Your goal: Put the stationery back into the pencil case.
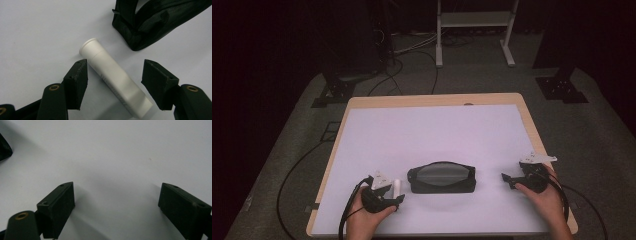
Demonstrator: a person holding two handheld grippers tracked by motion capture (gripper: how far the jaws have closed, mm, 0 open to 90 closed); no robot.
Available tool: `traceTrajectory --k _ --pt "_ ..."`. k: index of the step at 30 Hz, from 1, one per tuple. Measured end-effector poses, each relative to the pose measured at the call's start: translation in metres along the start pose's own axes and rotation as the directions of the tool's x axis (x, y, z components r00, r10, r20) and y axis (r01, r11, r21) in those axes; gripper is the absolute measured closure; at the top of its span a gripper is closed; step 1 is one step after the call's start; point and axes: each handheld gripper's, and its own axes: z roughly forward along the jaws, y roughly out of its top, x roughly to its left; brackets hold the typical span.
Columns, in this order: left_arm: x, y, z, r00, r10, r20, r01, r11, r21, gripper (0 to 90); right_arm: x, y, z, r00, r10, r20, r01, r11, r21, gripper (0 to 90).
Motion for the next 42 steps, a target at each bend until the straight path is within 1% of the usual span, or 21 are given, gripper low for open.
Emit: traceTrajectory --k 1,3,7,12,18,23,26,33,40,42 --pt "0.0002 -0.0001 0.0009 1.0000 0.006 -0.003 -0.006 1.0000 0.006 37.3 0.0000 0.0000 0.0000 1.0000 0.000 0.000 0.000 1.000 0.000 12.7" --pt "-0.0006 -0.0008 0.0025 1.0000 0.000 -0.009 0.000 0.9999 0.015 37.7 0.0000 0.0000 0.0000 1.0000 0.000 0.000 0.000 1.000 0.000 12.7" --pt "-0.0004 -0.0016 0.0038 1.0000 0.001 -0.007 -0.001 0.9996 0.029 39.3 0.0000 0.0000 0.0000 1.0000 0.000 0.000 0.000 1.000 0.000 12.7" --pt "-0.0006 -0.0025 0.0037 0.9999 0.011 -0.008 -0.011 0.9985 0.053 41.8 0.0000 0.0000 0.0000 1.0000 0.000 0.000 0.000 1.000 0.000 12.7" --pt "0.0012 -0.0044 0.0038 0.9999 0.007 -0.011 -0.006 0.9970 0.077 44.5 -0.0001 0.0000 0.0000 1.0000 0.000 0.000 0.000 1.000 0.000 12.7" --pt "0.0013 -0.0046 0.0025 0.9994 0.025 -0.023 -0.023 0.9957 0.090 48.5 -0.0001 0.0000 0.0000 1.0000 0.001 0.000 -0.001 1.000 0.000 12.7" --pt "0.0017 -0.0053 0.0017 0.9992 0.031 -0.026 -0.029 0.9953 0.092 51.5 0.0000 0.0000 0.0000 1.0000 0.001 0.000 -0.001 1.000 0.000 12.7" --pt "0.0054 -0.0067 0.0011 0.9994 0.029 -0.020 -0.027 0.9961 0.084 57.1 0.0000 0.0000 0.0000 1.0000 0.000 0.000 0.000 1.000 0.000 12.7" --pt "0.0073 -0.0088 0.0007 0.9996 0.020 -0.019 -0.018 0.9975 0.069 61.2 0.0000 0.0000 0.0000 1.0000 0.000 0.000 0.000 1.000 0.000 12.7" --pt "0.0085 -0.0097 0.0003 0.9996 0.017 -0.021 -0.015 0.9980 0.062 63.6 0.0000 -0.0001 0.0000 1.0000 0.000 0.000 0.000 1.000 0.000 12.7"
